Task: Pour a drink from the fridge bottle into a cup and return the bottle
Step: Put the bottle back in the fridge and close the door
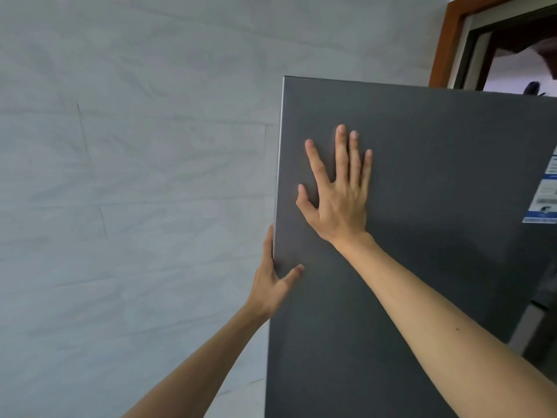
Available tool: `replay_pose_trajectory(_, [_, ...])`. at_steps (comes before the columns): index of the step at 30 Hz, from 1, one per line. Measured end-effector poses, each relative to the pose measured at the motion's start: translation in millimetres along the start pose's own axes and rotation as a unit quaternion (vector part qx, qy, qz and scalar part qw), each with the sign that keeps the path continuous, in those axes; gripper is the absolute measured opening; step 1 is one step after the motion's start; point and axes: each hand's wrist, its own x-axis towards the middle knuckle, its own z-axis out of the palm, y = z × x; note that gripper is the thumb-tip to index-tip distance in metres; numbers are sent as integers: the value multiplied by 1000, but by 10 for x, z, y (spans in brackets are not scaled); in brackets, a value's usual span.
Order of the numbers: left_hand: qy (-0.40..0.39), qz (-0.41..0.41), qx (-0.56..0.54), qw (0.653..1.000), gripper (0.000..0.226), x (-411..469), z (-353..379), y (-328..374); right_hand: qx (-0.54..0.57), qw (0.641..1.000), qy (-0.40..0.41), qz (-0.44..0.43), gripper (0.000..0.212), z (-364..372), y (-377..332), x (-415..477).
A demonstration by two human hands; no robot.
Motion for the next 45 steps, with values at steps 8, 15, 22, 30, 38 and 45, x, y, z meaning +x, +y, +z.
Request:
replay_pose_trajectory(8, [8, 5, -18, 1000, 85, 222, 33, -108, -33, 999, -16, 2, 67, 276, 26, 59])
replay_pose_trajectory(15, [10, 9, -25, 1000, 81, 448, 25, -238, -53, 998, -20, 0, 66, 493, 64, 95])
replay_pose_trajectory(22, [17, 12, -29, 999, 81, 604, 37, -356, -72, 997, -16, -4, 65, 657, 95, 105])
replay_pose_trajectory(30, [23, 17, -20, 999, 79, 624, 45, -410, -78, 997, -10, -1, 65, 659, 84, 97])
replay_pose_trajectory(38, [18, 29, -11, 999, 81, 653, 28, -420, -76, 997, -6, 9, 64, 630, 71, 125])
replay_pose_trajectory(45, [-6, 20, -19, 1000, 83, 638, -14, -416, -89, 996, -2, 9, 64, 633, 44, 128])
